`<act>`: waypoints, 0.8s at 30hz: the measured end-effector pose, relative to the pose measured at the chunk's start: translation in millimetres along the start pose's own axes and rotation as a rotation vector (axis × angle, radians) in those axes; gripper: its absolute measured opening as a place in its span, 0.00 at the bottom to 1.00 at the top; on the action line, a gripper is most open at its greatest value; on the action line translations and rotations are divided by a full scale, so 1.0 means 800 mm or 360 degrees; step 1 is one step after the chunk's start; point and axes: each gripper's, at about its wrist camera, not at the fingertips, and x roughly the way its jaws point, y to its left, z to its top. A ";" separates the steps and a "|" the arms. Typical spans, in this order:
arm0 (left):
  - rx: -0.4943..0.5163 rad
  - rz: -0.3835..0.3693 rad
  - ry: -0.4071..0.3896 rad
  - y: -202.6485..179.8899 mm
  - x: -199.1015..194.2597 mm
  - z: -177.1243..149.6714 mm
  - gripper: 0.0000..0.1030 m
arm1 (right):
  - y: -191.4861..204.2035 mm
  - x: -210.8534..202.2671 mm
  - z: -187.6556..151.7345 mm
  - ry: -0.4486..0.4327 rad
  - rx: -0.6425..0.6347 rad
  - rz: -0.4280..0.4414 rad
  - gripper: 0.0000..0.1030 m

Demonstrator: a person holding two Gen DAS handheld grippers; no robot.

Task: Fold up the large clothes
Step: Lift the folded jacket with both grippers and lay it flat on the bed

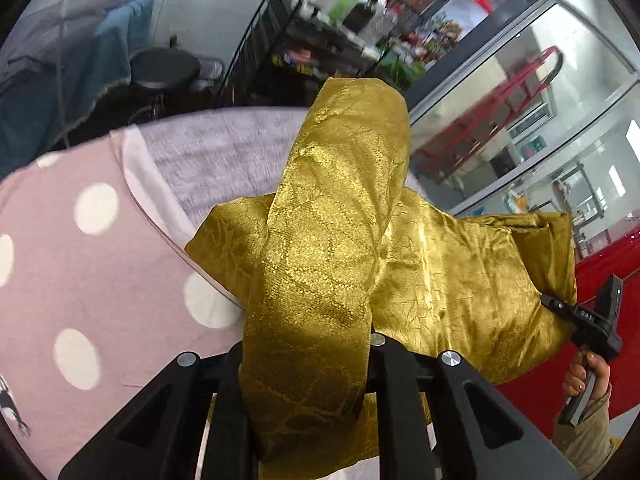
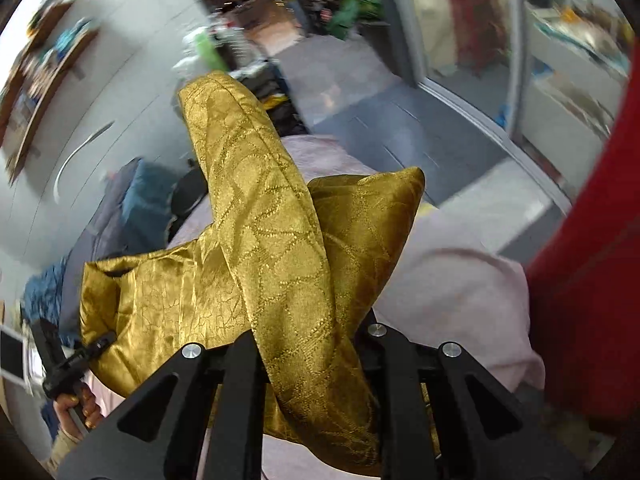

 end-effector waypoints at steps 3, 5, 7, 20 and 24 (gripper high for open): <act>-0.0023 0.0141 0.0120 0.004 0.053 0.000 0.16 | -0.055 0.034 -0.012 0.0111 0.0161 -0.0038 0.15; -0.0037 0.0230 0.0202 0.021 0.083 0.000 0.21 | -0.085 0.055 -0.019 0.0138 0.0270 -0.0016 0.19; -0.0089 0.0242 0.0268 0.048 0.087 -0.014 0.35 | -0.108 0.074 -0.027 0.0177 0.0381 -0.0018 0.22; -0.0399 0.0485 0.0086 0.122 0.028 -0.014 0.80 | -0.103 0.127 -0.019 0.0242 0.0434 -0.0160 0.68; -0.0331 0.0752 -0.0072 0.117 -0.020 -0.010 0.81 | -0.093 0.086 -0.006 0.0130 0.0362 -0.0476 0.68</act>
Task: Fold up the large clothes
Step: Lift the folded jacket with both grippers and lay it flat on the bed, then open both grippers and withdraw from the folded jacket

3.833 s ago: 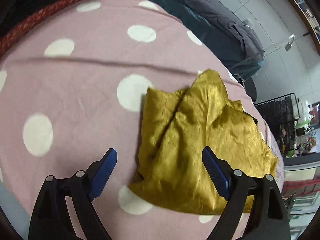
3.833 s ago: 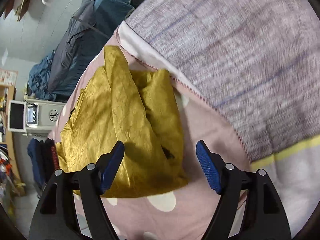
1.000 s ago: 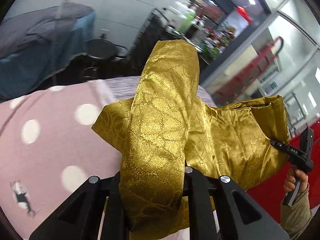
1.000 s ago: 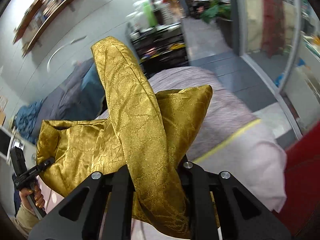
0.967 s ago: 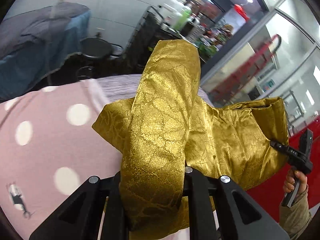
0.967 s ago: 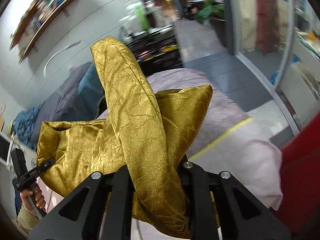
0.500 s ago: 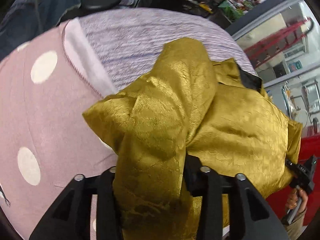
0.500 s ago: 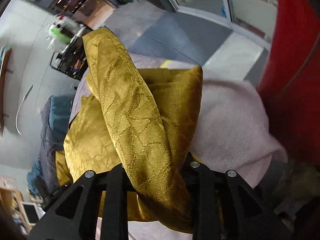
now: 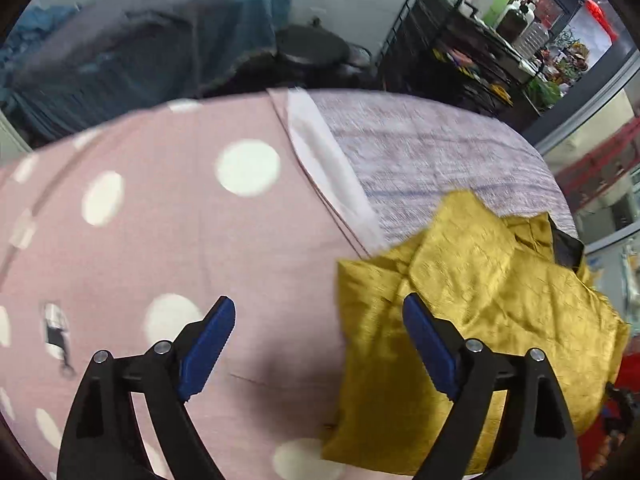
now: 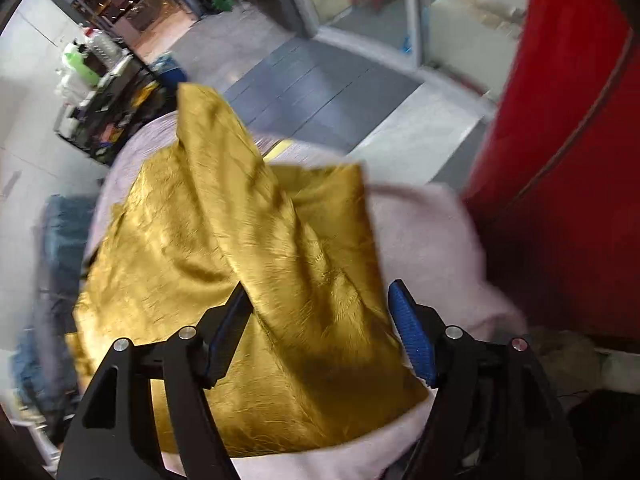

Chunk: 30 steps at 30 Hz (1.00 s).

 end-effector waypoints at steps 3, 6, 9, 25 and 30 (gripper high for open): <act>0.0137 0.0056 -0.0090 -0.026 -0.038 -0.010 0.89 | 0.020 -0.040 -0.003 -0.0161 -0.0103 -0.0187 0.81; 0.0396 0.0015 -0.0115 -0.077 -0.068 -0.035 0.94 | 0.059 -0.068 -0.021 -0.0227 -0.0291 -0.0267 0.85; 0.0649 -0.0054 -0.0063 -0.139 -0.083 -0.068 0.94 | 0.109 -0.072 -0.051 -0.0110 -0.0534 -0.0191 0.85; 0.0885 -0.0019 0.0155 -0.208 -0.117 -0.160 0.94 | 0.186 -0.101 -0.182 0.0005 -0.1041 -0.0217 0.85; 0.0941 0.0030 0.0128 -0.213 -0.127 -0.165 0.94 | 0.190 -0.103 -0.189 0.0006 -0.1059 -0.0238 0.85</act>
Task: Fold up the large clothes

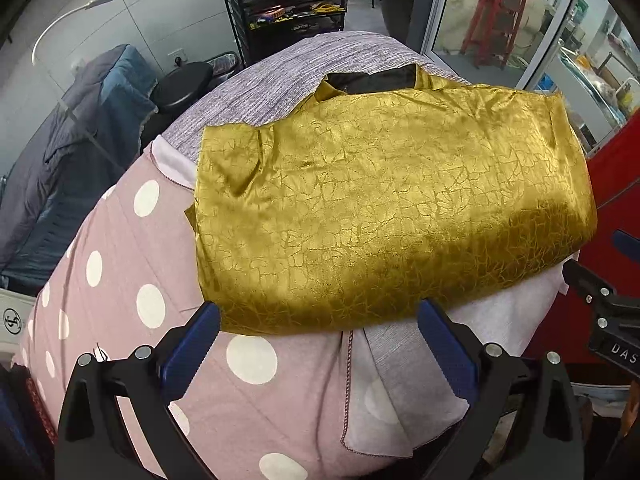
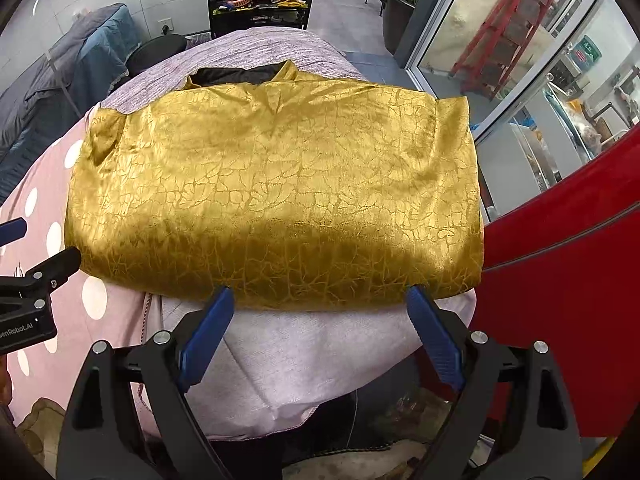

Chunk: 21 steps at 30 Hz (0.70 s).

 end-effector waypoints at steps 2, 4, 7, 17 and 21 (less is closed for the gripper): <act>0.0013 0.0010 -0.0005 -0.002 -0.002 -0.001 0.94 | 0.003 -0.002 -0.001 0.0003 -0.0016 -0.0004 0.85; 0.0024 0.0022 -0.0011 -0.004 -0.004 -0.002 0.94 | 0.005 -0.003 0.000 -0.0001 -0.0025 -0.0010 0.85; 0.0032 0.0022 -0.0011 -0.005 -0.006 -0.004 0.94 | 0.007 -0.003 0.001 0.0001 -0.0031 -0.0019 0.85; 0.0031 0.0040 -0.0015 -0.005 -0.008 -0.004 0.94 | 0.015 -0.003 0.002 0.0010 -0.0055 -0.0010 0.85; 0.0024 0.0037 -0.0007 -0.003 -0.007 -0.005 0.94 | 0.018 -0.003 0.002 0.0012 -0.0068 -0.0009 0.85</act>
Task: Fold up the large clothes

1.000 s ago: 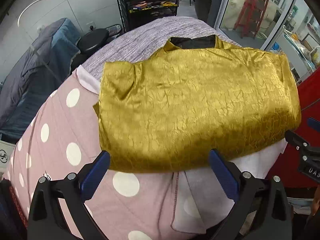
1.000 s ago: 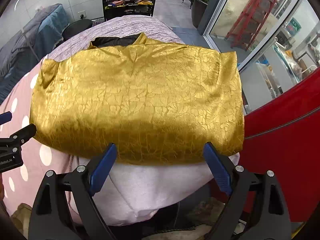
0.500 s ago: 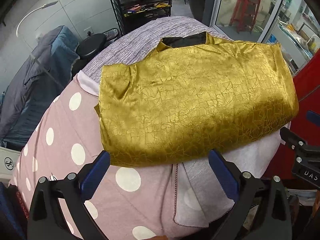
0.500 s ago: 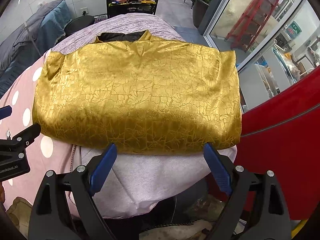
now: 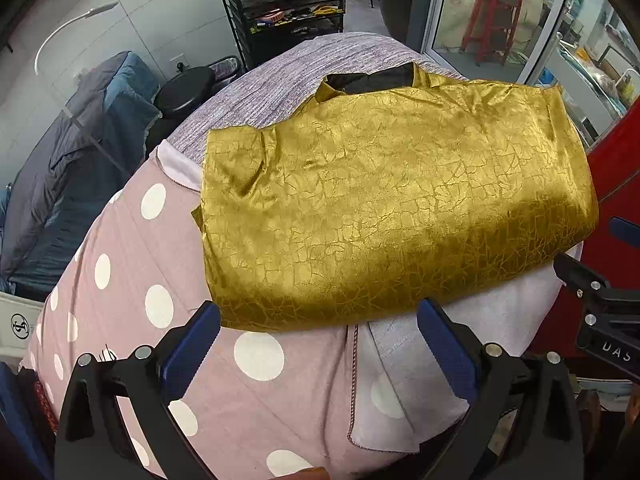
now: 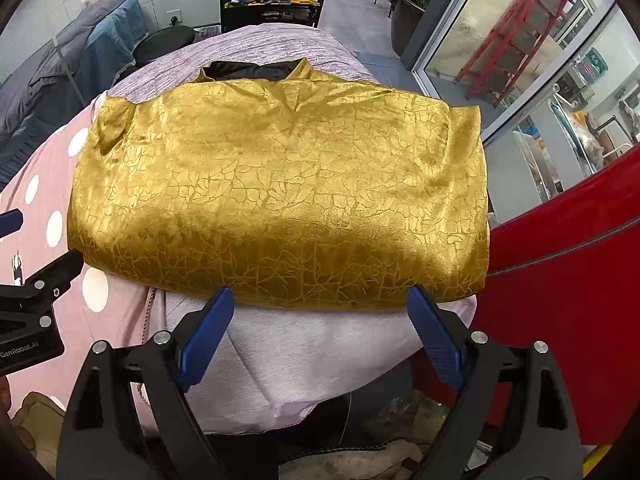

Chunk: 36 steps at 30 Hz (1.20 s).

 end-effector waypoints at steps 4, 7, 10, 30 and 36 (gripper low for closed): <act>0.0007 0.0004 0.0000 -0.001 0.001 0.000 0.94 | 0.002 0.002 0.001 0.0008 -0.0011 -0.0008 0.85; 0.0011 0.0005 0.0004 0.000 0.002 0.000 0.94 | 0.001 0.003 0.001 0.0010 -0.0007 -0.0014 0.85; 0.0008 0.0010 0.0004 0.001 0.003 -0.001 0.94 | -0.001 0.003 0.002 0.0010 0.0001 -0.0016 0.85; 0.0016 0.0006 0.0023 0.001 0.005 -0.002 0.94 | -0.003 0.005 0.002 0.0012 0.0009 -0.0042 0.85; 0.0016 -0.0009 0.0040 -0.001 0.006 -0.002 0.94 | -0.010 0.005 0.000 0.0014 0.0032 -0.0061 0.85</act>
